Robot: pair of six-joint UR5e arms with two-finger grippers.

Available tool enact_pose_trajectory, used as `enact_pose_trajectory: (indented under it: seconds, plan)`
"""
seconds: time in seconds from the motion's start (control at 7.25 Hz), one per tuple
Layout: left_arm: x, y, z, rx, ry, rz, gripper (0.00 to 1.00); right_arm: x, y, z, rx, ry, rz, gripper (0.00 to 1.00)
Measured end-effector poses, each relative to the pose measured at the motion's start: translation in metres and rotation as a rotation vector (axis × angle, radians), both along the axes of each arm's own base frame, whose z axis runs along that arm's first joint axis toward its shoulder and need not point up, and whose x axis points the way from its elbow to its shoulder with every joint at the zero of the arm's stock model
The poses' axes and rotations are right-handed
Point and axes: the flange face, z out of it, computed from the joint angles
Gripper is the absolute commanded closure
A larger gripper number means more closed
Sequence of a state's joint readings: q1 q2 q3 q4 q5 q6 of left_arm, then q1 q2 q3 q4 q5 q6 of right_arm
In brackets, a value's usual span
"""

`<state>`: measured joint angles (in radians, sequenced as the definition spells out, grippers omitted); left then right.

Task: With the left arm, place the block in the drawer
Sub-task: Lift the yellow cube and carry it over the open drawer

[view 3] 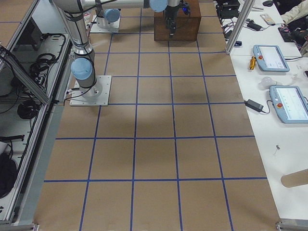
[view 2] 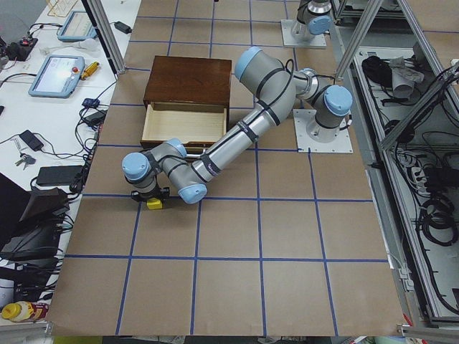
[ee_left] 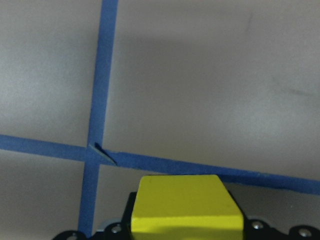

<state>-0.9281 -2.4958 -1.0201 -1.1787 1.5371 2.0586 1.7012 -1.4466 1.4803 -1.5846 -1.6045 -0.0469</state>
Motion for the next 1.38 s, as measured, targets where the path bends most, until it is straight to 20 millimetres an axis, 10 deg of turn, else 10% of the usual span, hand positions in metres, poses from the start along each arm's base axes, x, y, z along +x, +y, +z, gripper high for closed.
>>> enact_pose_trajectory:
  seconds: [0.69, 1.38]
  plan:
    - [-0.002, 0.003, 0.019, 0.002, 0.001, -0.001, 0.94, 0.000, 0.000, 0.000, 0.000, 0.000, 0.001, 0.00]
    - [-0.047, 0.068, 0.199, 0.049, 0.039, -0.020, 0.94, 0.000, 0.000, 0.000, 0.000, -0.001, 0.000, 0.00]
